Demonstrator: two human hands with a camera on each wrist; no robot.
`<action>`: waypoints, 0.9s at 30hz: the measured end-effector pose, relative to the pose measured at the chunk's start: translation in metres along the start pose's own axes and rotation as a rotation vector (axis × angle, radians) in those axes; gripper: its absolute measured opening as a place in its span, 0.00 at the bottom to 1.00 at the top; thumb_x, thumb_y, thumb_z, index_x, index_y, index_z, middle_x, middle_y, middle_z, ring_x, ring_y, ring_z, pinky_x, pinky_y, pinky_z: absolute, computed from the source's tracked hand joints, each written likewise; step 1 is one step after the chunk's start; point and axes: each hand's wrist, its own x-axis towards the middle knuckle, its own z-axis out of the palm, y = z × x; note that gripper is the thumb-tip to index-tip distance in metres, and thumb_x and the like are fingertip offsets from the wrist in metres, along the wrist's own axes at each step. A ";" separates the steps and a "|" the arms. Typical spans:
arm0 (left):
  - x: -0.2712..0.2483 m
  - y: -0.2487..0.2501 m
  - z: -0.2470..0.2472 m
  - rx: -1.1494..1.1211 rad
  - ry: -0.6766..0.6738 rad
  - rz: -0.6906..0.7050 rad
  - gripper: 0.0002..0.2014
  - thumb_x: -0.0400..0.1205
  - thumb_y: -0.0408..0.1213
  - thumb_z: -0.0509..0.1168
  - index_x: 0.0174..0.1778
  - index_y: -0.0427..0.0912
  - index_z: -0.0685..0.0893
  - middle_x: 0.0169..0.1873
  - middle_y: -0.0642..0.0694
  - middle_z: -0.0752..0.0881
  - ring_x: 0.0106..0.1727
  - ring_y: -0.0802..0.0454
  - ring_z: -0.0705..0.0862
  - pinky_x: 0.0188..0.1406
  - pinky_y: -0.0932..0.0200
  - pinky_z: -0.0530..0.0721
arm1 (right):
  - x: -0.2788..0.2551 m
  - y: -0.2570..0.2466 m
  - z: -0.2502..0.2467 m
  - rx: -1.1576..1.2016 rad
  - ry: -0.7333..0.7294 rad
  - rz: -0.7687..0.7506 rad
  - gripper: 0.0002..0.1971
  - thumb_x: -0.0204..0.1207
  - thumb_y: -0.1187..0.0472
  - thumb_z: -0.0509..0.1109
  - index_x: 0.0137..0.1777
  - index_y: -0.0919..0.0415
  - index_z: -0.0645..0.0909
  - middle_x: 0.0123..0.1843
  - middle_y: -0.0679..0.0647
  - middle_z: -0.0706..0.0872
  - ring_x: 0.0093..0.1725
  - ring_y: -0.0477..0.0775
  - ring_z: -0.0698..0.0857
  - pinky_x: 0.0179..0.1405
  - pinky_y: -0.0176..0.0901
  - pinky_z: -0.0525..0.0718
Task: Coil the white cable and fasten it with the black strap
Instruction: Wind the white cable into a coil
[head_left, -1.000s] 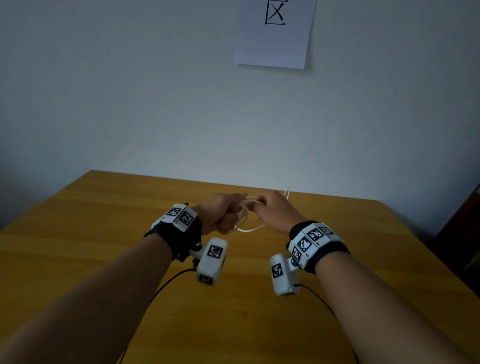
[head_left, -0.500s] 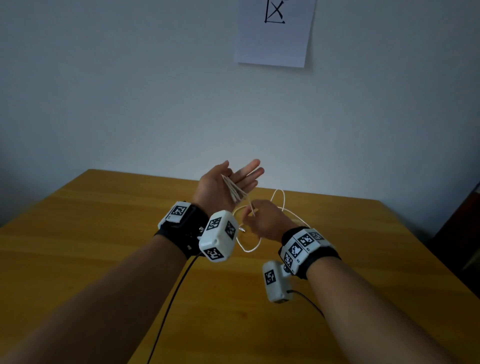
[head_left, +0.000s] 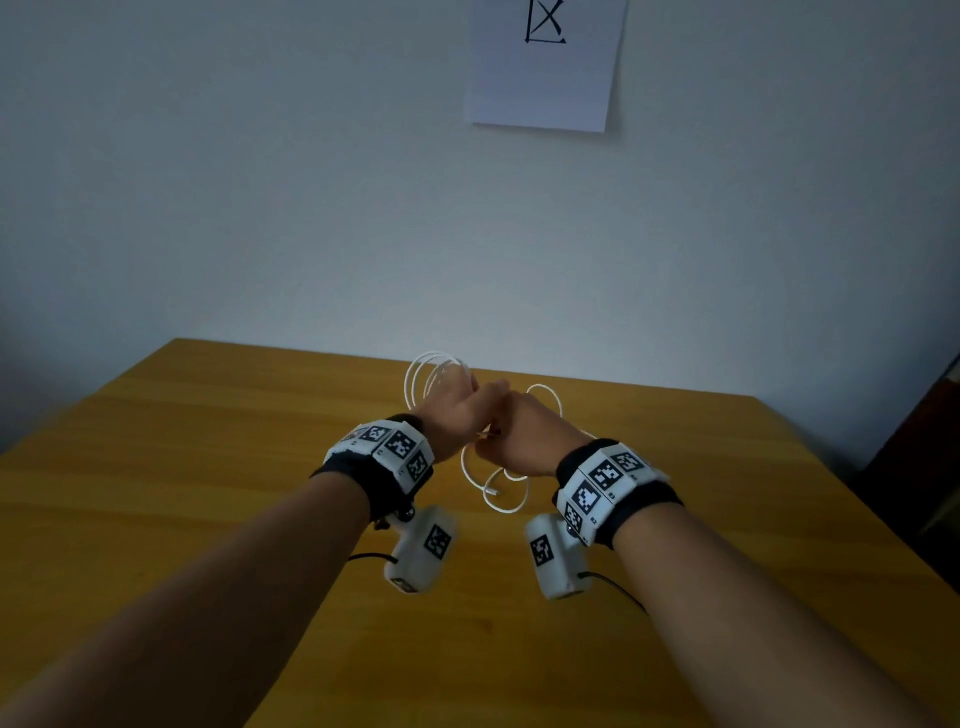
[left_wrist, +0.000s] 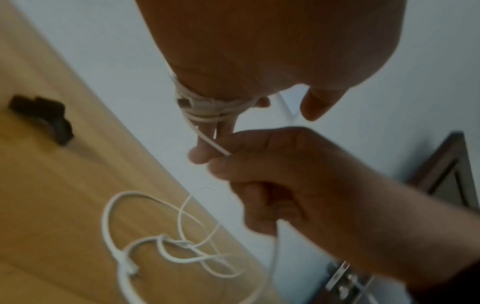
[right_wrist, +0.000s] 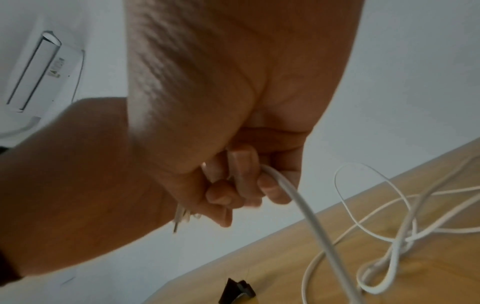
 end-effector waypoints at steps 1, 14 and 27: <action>-0.001 -0.003 -0.001 0.109 -0.010 0.024 0.30 0.77 0.61 0.57 0.18 0.40 0.65 0.15 0.42 0.66 0.18 0.45 0.67 0.24 0.50 0.69 | 0.000 -0.001 -0.002 -0.007 0.006 -0.003 0.07 0.78 0.67 0.68 0.45 0.54 0.77 0.36 0.44 0.79 0.38 0.47 0.82 0.32 0.34 0.74; -0.008 -0.015 -0.001 0.651 -0.210 -0.125 0.38 0.76 0.75 0.34 0.26 0.42 0.65 0.22 0.44 0.70 0.23 0.47 0.67 0.30 0.51 0.70 | 0.000 0.011 -0.016 0.069 0.069 0.082 0.12 0.71 0.66 0.72 0.29 0.58 0.76 0.29 0.50 0.80 0.27 0.49 0.75 0.27 0.43 0.72; -0.003 -0.026 -0.008 0.278 -0.301 -0.422 0.32 0.79 0.69 0.54 0.29 0.42 0.80 0.20 0.48 0.70 0.20 0.51 0.67 0.24 0.61 0.67 | -0.004 0.036 -0.021 0.204 0.188 0.132 0.06 0.77 0.58 0.75 0.42 0.56 0.91 0.32 0.52 0.88 0.32 0.50 0.82 0.37 0.44 0.81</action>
